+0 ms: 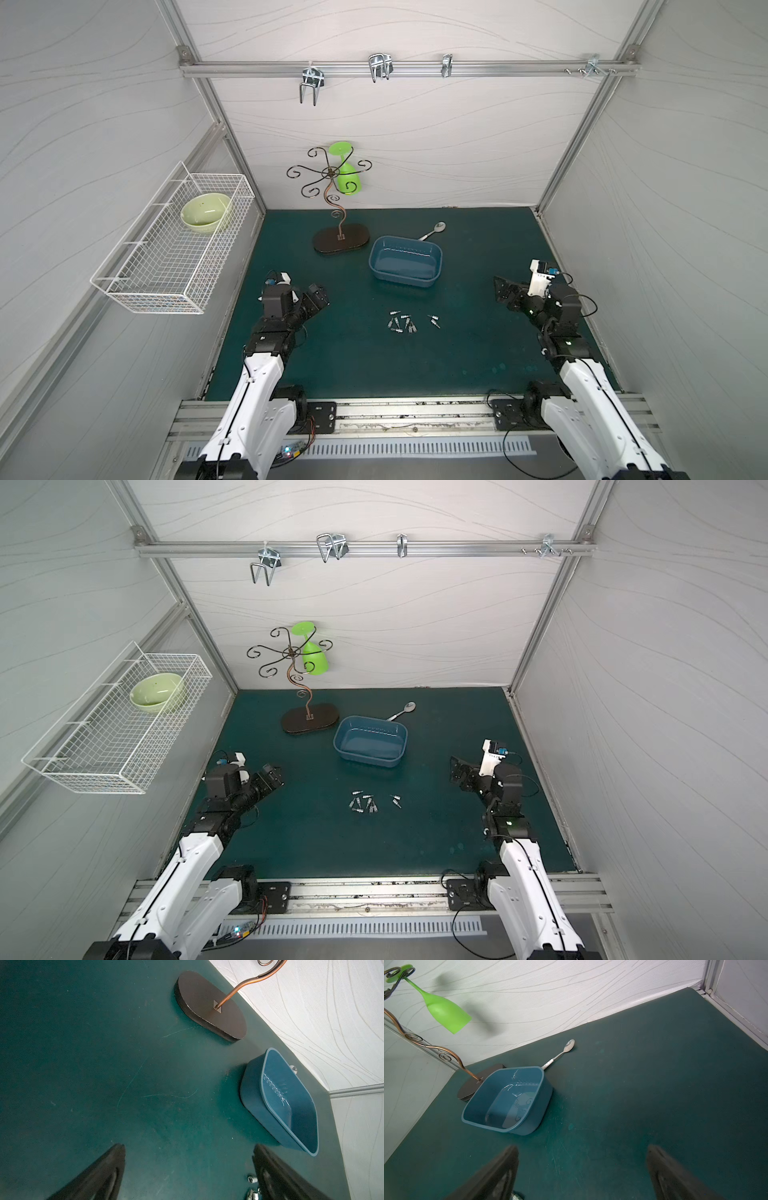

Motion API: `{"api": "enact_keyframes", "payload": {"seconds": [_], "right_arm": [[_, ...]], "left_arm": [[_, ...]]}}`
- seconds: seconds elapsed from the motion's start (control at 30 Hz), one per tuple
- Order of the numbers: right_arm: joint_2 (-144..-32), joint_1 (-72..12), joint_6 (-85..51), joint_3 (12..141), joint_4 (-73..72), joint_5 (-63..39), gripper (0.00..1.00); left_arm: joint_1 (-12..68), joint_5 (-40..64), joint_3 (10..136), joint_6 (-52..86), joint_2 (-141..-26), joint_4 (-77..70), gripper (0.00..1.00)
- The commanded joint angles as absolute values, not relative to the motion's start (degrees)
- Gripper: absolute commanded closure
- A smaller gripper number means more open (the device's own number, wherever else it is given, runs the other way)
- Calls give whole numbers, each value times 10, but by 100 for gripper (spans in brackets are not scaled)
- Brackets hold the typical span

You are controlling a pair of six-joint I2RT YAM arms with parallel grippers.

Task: Put the bit on the desktop into the storage box
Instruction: Pick up the screwdriver bit from the center of the board.

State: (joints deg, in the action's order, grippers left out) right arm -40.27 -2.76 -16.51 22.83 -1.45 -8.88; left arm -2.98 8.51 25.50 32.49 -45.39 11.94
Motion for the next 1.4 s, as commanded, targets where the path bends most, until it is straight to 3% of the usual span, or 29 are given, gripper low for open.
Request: {"api": "enact_keyframes", "payload": {"seconds": [0.0, 1.07, 1.37], "right_arm": [[-410, -30, -168, 239, -8, -81, 1], [-419, -30, -222, 259, 13, -103, 1], [-517, -31, -262, 348, 114, -152, 1]], "left_arm": [[-30, 87, 268, 316, -442, 83, 1], [-30, 93, 278, 319, -437, 97, 1], [-30, 123, 269, 315, -446, 75, 1]]}}
